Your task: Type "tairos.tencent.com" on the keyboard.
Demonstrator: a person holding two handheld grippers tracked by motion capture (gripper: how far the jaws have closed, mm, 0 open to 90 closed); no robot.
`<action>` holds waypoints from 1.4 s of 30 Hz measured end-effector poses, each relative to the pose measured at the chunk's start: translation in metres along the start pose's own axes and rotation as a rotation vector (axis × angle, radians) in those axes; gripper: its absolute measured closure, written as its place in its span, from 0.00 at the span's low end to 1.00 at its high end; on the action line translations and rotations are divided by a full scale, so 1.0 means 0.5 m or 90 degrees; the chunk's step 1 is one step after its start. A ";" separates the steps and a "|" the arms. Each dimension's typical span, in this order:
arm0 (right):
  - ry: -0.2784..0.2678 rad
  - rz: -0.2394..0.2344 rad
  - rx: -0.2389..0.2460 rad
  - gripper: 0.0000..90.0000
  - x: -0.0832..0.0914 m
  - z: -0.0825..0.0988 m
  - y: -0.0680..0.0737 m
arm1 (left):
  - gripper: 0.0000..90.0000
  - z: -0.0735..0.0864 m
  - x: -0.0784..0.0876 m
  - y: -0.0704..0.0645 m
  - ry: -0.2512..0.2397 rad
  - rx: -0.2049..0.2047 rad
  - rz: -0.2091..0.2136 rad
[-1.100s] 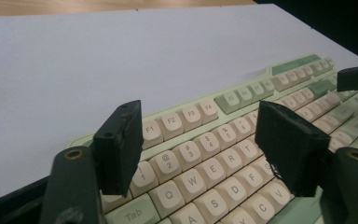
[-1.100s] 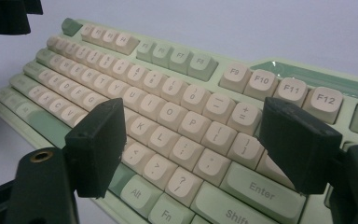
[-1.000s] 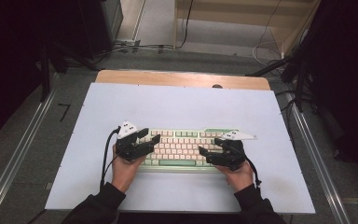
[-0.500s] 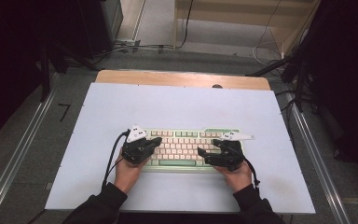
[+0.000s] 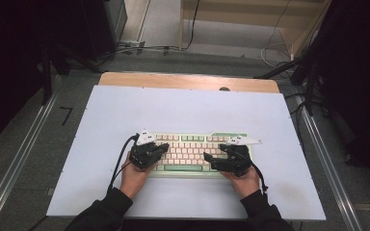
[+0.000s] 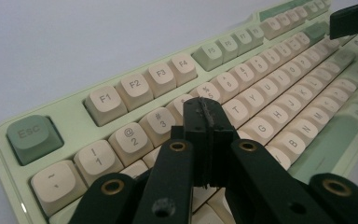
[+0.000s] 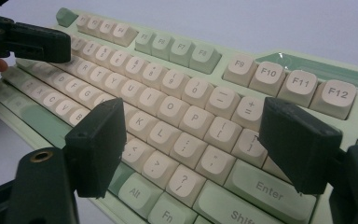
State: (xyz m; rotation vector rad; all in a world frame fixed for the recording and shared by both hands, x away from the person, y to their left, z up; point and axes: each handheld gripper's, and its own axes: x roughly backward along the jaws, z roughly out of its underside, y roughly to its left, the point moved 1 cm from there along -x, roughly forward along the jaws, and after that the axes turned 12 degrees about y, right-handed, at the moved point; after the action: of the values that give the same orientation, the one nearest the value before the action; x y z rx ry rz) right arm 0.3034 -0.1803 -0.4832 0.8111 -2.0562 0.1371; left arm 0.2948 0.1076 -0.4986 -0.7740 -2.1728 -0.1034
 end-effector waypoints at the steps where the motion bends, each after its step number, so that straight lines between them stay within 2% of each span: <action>1: 0.000 0.000 -0.001 0.24 0.000 0.000 0.000 | 1.00 0.000 -0.001 0.000 0.002 0.001 0.002; 12: -0.001 0.000 -0.001 0.24 0.000 0.000 -0.001 | 1.00 -0.004 -0.007 -0.001 0.010 0.003 -0.005; 17: 0.001 0.002 0.000 0.24 -0.001 0.000 0.000 | 1.00 -0.007 -0.011 -0.002 0.030 0.008 -0.003; 19: 0.002 0.002 0.000 0.24 -0.002 0.000 0.000 | 1.00 -0.008 -0.003 -0.003 0.014 0.008 -0.002; 21: 0.000 0.001 0.001 0.24 -0.001 0.000 0.001 | 0.91 -0.010 0.008 -0.004 -0.010 0.013 -0.002; 23: -0.004 0.004 0.003 0.24 0.000 -0.001 0.000 | 0.76 -0.012 0.020 -0.005 -0.035 0.014 -0.004; 25: -0.003 0.005 0.001 0.24 0.000 -0.001 -0.001 | 0.56 -0.013 0.032 -0.005 -0.060 0.019 -0.020; 26: -0.004 0.005 0.000 0.24 0.001 -0.001 -0.002 | 0.49 -0.013 0.036 -0.005 -0.064 0.020 -0.029; 27: -0.004 0.005 0.000 0.24 0.001 0.000 -0.001 | 0.45 -0.012 0.039 -0.005 -0.066 0.024 -0.036; 30: -0.004 0.005 0.001 0.25 0.002 -0.001 0.000 | 0.43 -0.010 0.047 -0.004 -0.080 0.035 -0.053; 37: -0.010 0.008 0.005 0.36 0.005 -0.001 0.003 | 0.37 -0.007 0.046 -0.004 -0.081 0.047 -0.061; 40: -0.016 0.011 0.011 0.47 0.006 -0.002 0.006 | 0.33 -0.007 0.042 0.000 -0.071 0.051 -0.056; 42: -0.021 0.011 0.015 0.58 0.007 -0.002 0.008 | 0.30 -0.007 0.043 0.001 -0.072 0.056 -0.059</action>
State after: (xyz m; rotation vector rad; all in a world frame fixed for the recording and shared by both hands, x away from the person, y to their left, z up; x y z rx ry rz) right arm 0.3003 -0.1784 -0.4790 0.8140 -2.0966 0.1588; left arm 0.2871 0.1177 -0.4808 -0.6442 -2.3043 -0.0116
